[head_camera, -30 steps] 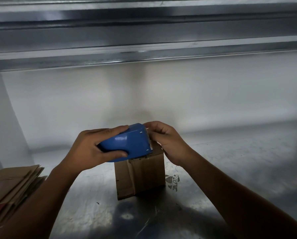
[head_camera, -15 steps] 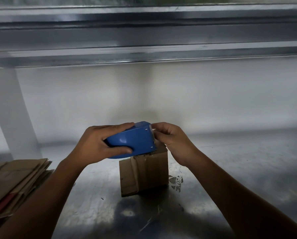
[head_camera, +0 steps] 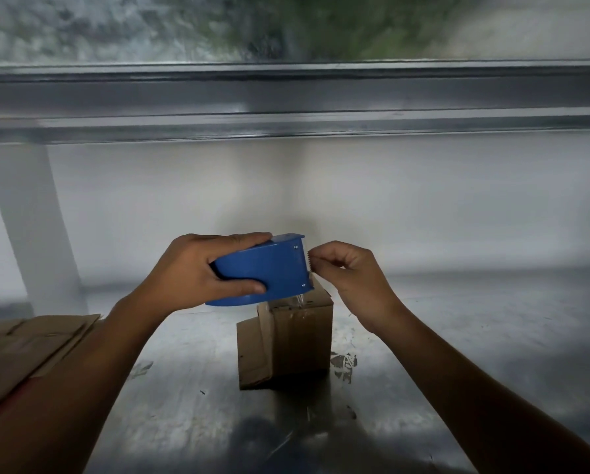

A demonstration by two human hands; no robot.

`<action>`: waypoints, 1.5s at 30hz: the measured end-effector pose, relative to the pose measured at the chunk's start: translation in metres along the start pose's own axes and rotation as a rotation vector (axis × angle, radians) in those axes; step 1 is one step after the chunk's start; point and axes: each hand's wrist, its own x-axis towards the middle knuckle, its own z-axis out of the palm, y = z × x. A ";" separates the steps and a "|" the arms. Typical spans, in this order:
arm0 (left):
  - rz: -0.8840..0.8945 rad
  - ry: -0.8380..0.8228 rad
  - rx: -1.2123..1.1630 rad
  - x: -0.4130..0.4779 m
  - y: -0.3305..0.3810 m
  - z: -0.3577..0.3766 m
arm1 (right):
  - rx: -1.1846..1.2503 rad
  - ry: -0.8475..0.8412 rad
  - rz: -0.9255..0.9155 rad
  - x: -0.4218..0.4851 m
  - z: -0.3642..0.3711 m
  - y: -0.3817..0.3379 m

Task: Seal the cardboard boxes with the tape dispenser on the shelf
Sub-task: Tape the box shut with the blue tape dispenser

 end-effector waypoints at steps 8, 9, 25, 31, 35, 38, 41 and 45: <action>-0.016 -0.017 0.034 0.000 0.016 -0.009 | 0.001 -0.009 0.005 -0.010 -0.005 -0.013; -0.019 -0.003 0.037 0.000 0.018 -0.010 | 0.004 -0.018 0.001 -0.012 -0.005 -0.016; -0.227 -0.018 -0.096 -0.036 0.032 -0.073 | 0.034 -0.041 0.204 -0.030 -0.049 -0.040; -0.335 -0.147 -0.132 -0.027 0.025 -0.073 | 0.143 -0.005 0.395 -0.032 -0.040 -0.025; -0.381 -0.198 -0.184 -0.030 0.022 -0.064 | 0.176 0.030 0.464 -0.035 -0.037 -0.010; -0.371 -0.206 -0.194 -0.031 0.022 -0.054 | 0.193 0.046 0.497 -0.036 -0.038 0.002; -0.367 -0.202 -0.186 -0.030 0.021 -0.048 | 0.208 0.039 0.509 -0.036 -0.041 0.010; -0.372 -0.202 -0.186 -0.028 0.019 -0.047 | 0.198 0.021 0.523 -0.036 -0.040 0.017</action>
